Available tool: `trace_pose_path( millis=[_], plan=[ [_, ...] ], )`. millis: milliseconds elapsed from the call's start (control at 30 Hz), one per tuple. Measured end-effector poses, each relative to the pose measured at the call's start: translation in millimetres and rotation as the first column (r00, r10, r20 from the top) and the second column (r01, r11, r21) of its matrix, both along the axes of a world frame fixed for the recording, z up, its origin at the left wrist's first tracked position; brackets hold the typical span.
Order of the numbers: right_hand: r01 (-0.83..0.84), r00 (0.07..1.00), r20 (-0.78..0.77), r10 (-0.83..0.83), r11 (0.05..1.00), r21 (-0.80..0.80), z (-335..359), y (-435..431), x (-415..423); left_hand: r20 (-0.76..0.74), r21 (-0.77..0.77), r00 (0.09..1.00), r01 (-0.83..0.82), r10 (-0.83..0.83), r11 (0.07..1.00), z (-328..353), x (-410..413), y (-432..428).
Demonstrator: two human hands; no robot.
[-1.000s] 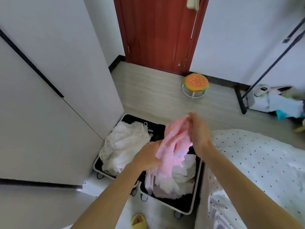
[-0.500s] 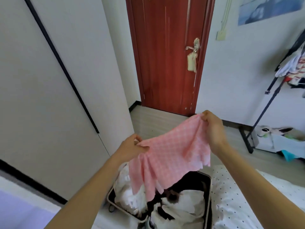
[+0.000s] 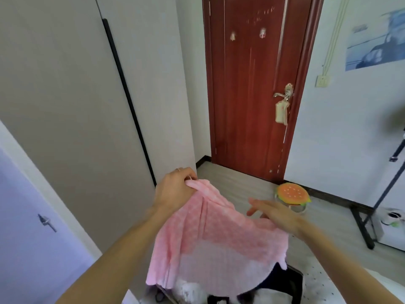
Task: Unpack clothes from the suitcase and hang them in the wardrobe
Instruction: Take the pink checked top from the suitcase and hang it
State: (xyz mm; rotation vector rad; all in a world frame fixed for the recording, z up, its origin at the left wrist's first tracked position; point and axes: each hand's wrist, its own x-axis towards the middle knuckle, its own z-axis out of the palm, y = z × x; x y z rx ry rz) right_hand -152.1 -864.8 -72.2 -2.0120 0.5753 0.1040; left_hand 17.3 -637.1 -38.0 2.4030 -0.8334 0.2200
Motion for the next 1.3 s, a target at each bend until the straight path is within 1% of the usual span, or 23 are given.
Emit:
trace_pose_path(
  millis=[33, 67, 167, 233, 333, 433, 467, 500, 567, 600, 667, 700, 767, 800, 833, 900, 967, 1000, 1067, 1167, 1233, 1267, 1300],
  plan=[
    [-0.026, 0.996, -0.083, 0.024, 0.999, -0.027, 0, 4, 4, 0.069, 0.023, 0.998, 0.006, -0.007, 1.000, 4, -5, -1],
    [-0.036, 0.993, -0.115, 0.034, 0.999, -0.013, 3, 10, 11, 0.130, 0.039, 0.991, 0.017, -0.022, 0.999, 8, -7, -1],
    [0.000, 0.990, -0.136, 0.033, 0.973, 0.232, 7, 25, 29, 0.280, 0.113, 0.953, 0.084, -0.113, 0.990, 13, -13, -1],
    [-0.001, 0.980, -0.185, 0.071, 0.936, 0.353, 6, 34, 40, 0.410, 0.159, 0.893, 0.132, -0.187, 0.978, 11, -14, 0],
    [-0.016, 0.951, -0.268, 0.153, 0.891, 0.453, -7, 52, 53, 0.498, 0.189, 0.835, 0.159, -0.234, 0.969, 14, -18, -1],
    [0.067, 0.976, -0.207, 0.060, 0.830, 0.553, -21, 69, 66, 0.554, 0.160, 0.801, 0.165, -0.227, 0.973, 20, -15, -1],
    [0.087, 0.988, -0.157, 0.001, 0.831, 0.550, -23, 73, 72, 0.531, 0.202, 0.812, 0.157, -0.243, 0.967, 24, -14, 0],
    [0.127, 0.991, -0.106, -0.082, 0.837, 0.533, -24, 75, 76, 0.457, 0.276, 0.849, 0.150, -0.266, 0.950, 29, -15, 2],
    [0.249, 0.961, -0.030, -0.274, 0.817, 0.519, -22, 70, 83, 0.208, 0.447, 0.944, 0.141, -0.256, 0.884, 35, -12, 9],
    [0.305, 0.937, -0.012, -0.349, 0.800, 0.517, -19, 65, 85, 0.111, 0.511, 0.967, 0.141, -0.228, 0.848, 36, -10, 14],
    [0.392, 0.888, 0.001, -0.460, 0.758, 0.521, -11, 53, 87, -0.068, 0.565, 0.988, 0.155, -0.141, 0.810, 34, -5, 24],
    [0.425, 0.860, 0.010, -0.511, 0.725, 0.542, -8, 48, 87, -0.198, 0.553, 0.976, 0.184, -0.086, 0.813, 32, -3, 29],
    [0.446, 0.820, 0.054, -0.570, 0.695, 0.565, -2, 41, 87, -0.496, 0.444, 0.868, 0.226, 0.028, 0.867, 25, -2, 35],
    [0.444, 0.811, 0.083, -0.579, 0.702, 0.557, 1, 39, 87, -0.594, 0.388, 0.801, 0.196, 0.081, 0.901, 20, -1, 36],
    [0.434, 0.803, 0.124, -0.583, 0.714, 0.549, 5, 39, 87, -0.637, 0.367, 0.760, 0.150, 0.130, 0.918, 15, 0, 35],
    [0.404, 0.793, 0.195, -0.578, 0.737, 0.542, 11, 41, 86, -0.633, 0.420, 0.751, 0.128, 0.189, 0.898, 6, 0, 30],
    [0.377, 0.794, 0.247, -0.555, 0.770, 0.515, 14, 44, 85, -0.618, 0.533, 0.764, 0.236, 0.184, 0.812, -1, -3, 24],
    [0.368, 0.801, 0.274, -0.533, 0.798, 0.477, 14, 44, 86, -0.620, 0.573, 0.763, 0.280, 0.184, 0.770, -3, -6, 21],
    [0.363, 0.807, 0.323, -0.495, 0.846, 0.391, 15, 44, 85, -0.584, 0.615, 0.789, 0.277, 0.191, 0.738, -5, -7, 13],
    [0.369, 0.819, 0.358, -0.449, 0.889, 0.272, 17, 35, 81, -0.391, 0.639, 0.900, 0.116, 0.192, 0.760, -6, 0, 8],
    [0.362, 0.854, 0.339, -0.396, 0.918, 0.161, 17, 26, 74, -0.282, 0.601, 0.943, 0.029, 0.177, 0.799, -12, 8, 13],
    [0.360, 0.870, 0.318, -0.376, 0.927, 0.109, 17, 22, 70, -0.264, 0.559, 0.951, 0.014, 0.162, 0.829, -13, 10, 17],
    [0.355, 0.886, 0.305, -0.350, 0.934, 0.040, 17, 19, 65, -0.302, 0.480, 0.941, 0.014, 0.151, 0.877, -16, 13, 21]
  ],
)
